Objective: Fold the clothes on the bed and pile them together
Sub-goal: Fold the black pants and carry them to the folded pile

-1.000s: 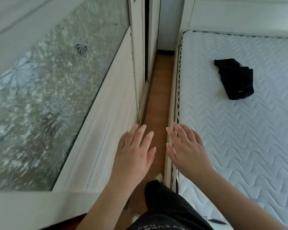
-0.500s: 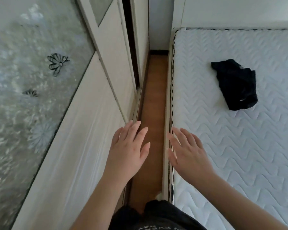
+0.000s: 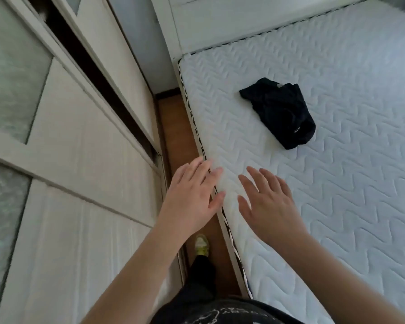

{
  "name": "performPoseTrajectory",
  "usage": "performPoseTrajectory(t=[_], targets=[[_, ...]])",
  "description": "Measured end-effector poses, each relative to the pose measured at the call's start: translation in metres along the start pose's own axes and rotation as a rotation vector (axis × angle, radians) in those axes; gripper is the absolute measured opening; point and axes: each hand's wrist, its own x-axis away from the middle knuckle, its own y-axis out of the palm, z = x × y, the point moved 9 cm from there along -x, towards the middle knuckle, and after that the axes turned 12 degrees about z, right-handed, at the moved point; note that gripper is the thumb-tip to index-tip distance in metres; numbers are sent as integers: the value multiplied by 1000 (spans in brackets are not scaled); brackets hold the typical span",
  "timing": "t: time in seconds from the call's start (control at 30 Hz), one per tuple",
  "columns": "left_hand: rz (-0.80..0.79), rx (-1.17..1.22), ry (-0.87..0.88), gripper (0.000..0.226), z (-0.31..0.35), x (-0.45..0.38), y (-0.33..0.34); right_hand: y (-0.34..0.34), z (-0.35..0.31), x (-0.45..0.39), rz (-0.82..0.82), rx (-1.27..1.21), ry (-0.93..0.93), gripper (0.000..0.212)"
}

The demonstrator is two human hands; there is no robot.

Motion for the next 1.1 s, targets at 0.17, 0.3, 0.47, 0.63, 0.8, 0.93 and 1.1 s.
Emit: performPoseTrajectory(t=[0.17, 0.3, 0.47, 0.63, 0.8, 0.93, 1.1], targets=[[-19, 77, 112, 56, -24, -86, 45, 8, 20, -62, 48, 62, 175, 50], [2, 128, 218, 55, -29, -153, 58, 8, 32, -98, 51, 99, 294, 49], [-57, 164, 402, 57, -20, -213, 80, 2, 52, -126, 46, 150, 472, 51], [-36, 194, 558, 63, -1, -251, 83, -9, 75, -133, 85, 189, 610, 50], [-58, 197, 628, 58, 10, -273, 86, -5, 97, -134, 66, 175, 679, 50], [-72, 187, 646, 52, 18, -280, 97, 7, 117, -145, 56, 165, 670, 52], [-86, 161, 639, 52, 11, -293, 108, 29, 137, -171, 36, 134, 637, 53]])
